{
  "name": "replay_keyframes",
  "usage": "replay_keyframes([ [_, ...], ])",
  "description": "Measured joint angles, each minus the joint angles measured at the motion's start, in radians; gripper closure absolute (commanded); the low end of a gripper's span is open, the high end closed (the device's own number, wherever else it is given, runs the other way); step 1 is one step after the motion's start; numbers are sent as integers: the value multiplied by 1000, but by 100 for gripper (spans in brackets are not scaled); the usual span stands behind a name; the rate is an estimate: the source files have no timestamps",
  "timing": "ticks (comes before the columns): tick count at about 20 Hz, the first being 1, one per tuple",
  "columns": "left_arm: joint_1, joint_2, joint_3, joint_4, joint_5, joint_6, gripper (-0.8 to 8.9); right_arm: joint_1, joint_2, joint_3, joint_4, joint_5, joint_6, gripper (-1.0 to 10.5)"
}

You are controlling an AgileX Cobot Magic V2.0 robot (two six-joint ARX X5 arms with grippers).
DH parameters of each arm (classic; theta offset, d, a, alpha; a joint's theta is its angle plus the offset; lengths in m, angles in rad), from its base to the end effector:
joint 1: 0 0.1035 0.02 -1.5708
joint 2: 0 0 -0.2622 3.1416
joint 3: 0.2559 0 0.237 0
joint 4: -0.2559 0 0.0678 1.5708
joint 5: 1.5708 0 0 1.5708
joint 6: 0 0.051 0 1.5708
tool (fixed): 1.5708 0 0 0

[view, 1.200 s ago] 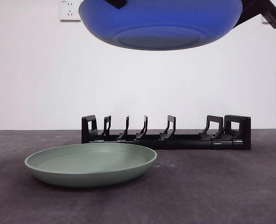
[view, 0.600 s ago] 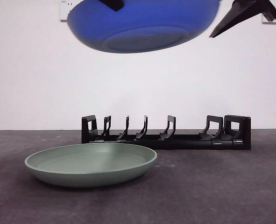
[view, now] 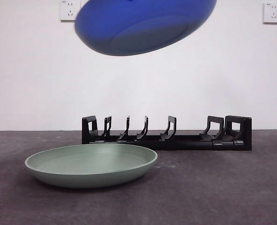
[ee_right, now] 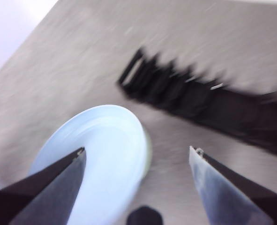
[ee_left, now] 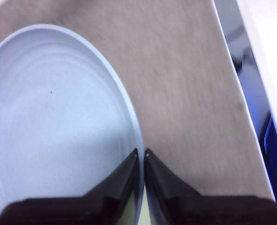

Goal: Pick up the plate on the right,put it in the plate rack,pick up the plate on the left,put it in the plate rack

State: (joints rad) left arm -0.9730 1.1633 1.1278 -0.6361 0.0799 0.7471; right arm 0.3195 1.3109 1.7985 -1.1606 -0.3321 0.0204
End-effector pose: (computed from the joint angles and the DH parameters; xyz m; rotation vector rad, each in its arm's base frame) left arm 0.1318 -0.2009 0.3222 0.9557 0.2300 -1.2217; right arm 0.2015 0.0842 0.4450 0.0232 0.6910 0.6195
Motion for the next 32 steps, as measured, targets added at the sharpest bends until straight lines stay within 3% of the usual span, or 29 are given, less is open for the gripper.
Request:
replay_keyframes([
  [4, 146, 6, 0, 246, 179, -183, 822, 0, -94, 0, -79, 117, -13, 568],
  [9, 325, 84, 0, 544, 370, -478, 822, 0, -170, 0, -192, 123, -21, 569],
  [15, 442, 256, 0, 780, 451, -736, 822, 1, -231, -45, -193, 99, -21, 569],
  [25, 568, 452, 0, 1049, 515, -951, 822, 1, -331, -355, -193, 99, -19, 569],
  [32, 584, 536, 0, 1077, 502, -978, 822, 1, -344, -445, -174, 99, -7, 569],
])
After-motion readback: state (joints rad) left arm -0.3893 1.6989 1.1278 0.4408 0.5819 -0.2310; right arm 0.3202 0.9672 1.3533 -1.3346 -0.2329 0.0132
